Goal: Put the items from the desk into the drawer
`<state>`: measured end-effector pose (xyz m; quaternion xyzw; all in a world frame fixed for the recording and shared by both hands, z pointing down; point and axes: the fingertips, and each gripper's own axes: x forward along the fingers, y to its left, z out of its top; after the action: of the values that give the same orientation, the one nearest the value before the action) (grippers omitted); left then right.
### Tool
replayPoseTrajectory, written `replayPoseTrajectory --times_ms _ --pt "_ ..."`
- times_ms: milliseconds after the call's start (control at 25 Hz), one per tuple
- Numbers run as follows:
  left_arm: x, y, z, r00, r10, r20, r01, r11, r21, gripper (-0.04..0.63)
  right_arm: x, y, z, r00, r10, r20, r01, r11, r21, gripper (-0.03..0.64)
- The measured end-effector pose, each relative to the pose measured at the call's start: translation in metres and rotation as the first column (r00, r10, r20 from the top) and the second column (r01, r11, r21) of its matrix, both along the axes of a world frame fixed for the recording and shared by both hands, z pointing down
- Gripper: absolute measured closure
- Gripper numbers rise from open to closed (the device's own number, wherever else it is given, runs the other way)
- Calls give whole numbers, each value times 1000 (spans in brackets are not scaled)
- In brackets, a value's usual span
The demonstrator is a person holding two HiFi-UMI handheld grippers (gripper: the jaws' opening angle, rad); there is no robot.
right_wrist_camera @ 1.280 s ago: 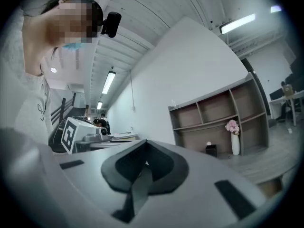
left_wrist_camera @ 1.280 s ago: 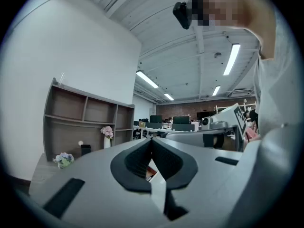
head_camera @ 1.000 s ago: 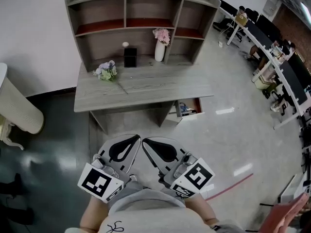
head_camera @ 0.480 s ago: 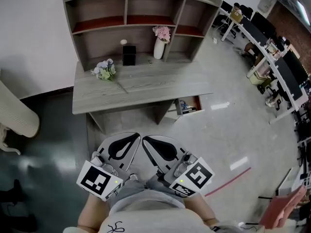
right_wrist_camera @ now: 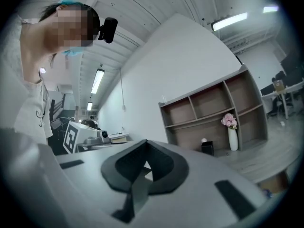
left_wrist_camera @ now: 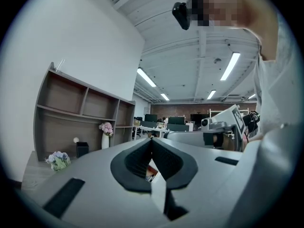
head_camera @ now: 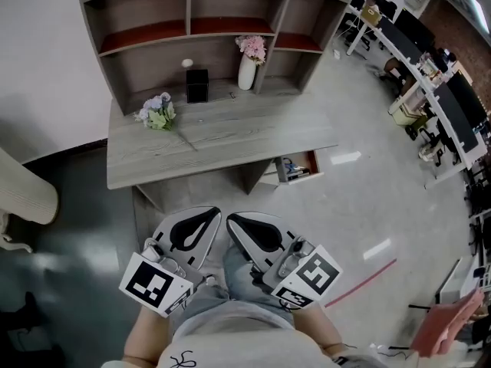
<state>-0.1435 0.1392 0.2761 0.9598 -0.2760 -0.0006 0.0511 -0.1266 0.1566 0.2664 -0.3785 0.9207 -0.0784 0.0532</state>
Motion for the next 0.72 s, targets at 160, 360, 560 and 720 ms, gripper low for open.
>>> replayPoseTrajectory --times_ms 160,360,560,720 --pt "8 -26 -3 1000 -20 11 20 1000 17 586 6 -28 -2 999 -30 10 30 1000 2 610" --pt "17 -72 -10 998 -55 13 55 998 25 586 14 -74 -9 997 -73 4 73 997 18 609" --pt "34 -115 -20 996 -89 10 88 995 36 586 33 -118 -18 995 -99 2 98 995 30 609" --pt "51 -145 -27 993 -117 12 116 992 47 586 52 -149 -23 993 -120 8 120 992 35 609"
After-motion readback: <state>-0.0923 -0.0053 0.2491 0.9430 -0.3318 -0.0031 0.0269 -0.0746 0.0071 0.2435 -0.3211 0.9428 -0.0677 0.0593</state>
